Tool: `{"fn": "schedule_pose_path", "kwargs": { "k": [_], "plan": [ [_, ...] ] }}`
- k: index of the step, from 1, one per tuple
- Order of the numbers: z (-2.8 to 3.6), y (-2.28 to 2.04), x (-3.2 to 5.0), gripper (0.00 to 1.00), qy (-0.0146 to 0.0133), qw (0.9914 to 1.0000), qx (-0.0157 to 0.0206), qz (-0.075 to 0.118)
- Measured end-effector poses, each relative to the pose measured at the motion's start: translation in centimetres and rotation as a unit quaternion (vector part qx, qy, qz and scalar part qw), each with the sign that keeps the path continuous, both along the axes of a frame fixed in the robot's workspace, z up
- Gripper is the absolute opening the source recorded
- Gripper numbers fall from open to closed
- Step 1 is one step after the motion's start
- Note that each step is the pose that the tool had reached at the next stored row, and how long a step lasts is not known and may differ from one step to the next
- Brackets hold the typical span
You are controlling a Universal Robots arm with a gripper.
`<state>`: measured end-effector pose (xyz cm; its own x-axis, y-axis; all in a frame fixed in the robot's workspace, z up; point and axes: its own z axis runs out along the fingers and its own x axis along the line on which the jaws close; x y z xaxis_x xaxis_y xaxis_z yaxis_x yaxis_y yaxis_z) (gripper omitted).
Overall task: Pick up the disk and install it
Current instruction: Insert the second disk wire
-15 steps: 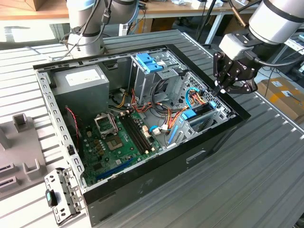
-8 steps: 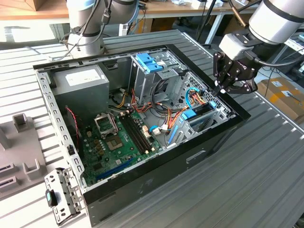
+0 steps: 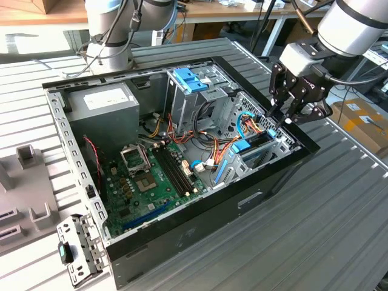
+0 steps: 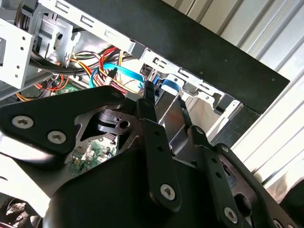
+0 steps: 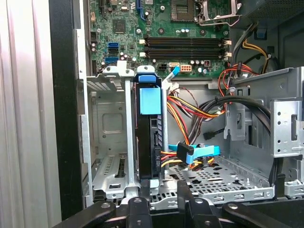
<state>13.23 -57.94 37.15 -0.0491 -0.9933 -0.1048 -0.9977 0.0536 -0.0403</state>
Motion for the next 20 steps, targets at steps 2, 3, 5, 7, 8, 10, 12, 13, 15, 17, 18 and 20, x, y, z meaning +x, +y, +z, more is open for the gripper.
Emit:
{"fn": "schedule_pose_path", "kwargs": {
  "k": [2,3,5,7,8,10,12,13,15,17,18,20],
  "plan": [
    [0.01,0.4,-0.33,0.36,0.0,1.0,-0.0001,0.0],
    [0.0,1.16,-0.78,0.36,0.0,1.0,-0.0001,0.0],
    [0.0,1.48,-1.19,0.36,0.0,1.0,-0.0001,0.0],
    [-0.01,1.86,-2.02,0.36,0.0,1.0,0.0,0.0],
    [-0.04,1.86,-2.26,0.36,0.0,1.0,0.0,0.0],
    [-0.18,1.85,-2.56,0.36,0.0,1.0,0.0,0.0],
    [-0.31,1.86,-2.62,0.36,0.0002,1.0,-0.0001,0.0],
    [-0.34,1.86,-2.63,0.36,0.0002,1.0,-0.0002,0.0],
    [-0.35,1.86,-2.64,0.36,0.0002,1.0,-0.0001,0.0],
    [-0.36,1.86,-2.64,0.36,0.0002,1.0,-0.0001,0.0],
    [-0.36,1.86,-2.64,0.36,0.0002,1.0,-0.0001,0.0],
    [-0.37,1.86,-2.64,0.28,0.0002,1.0,-0.0001,0.0]
  ]
}}
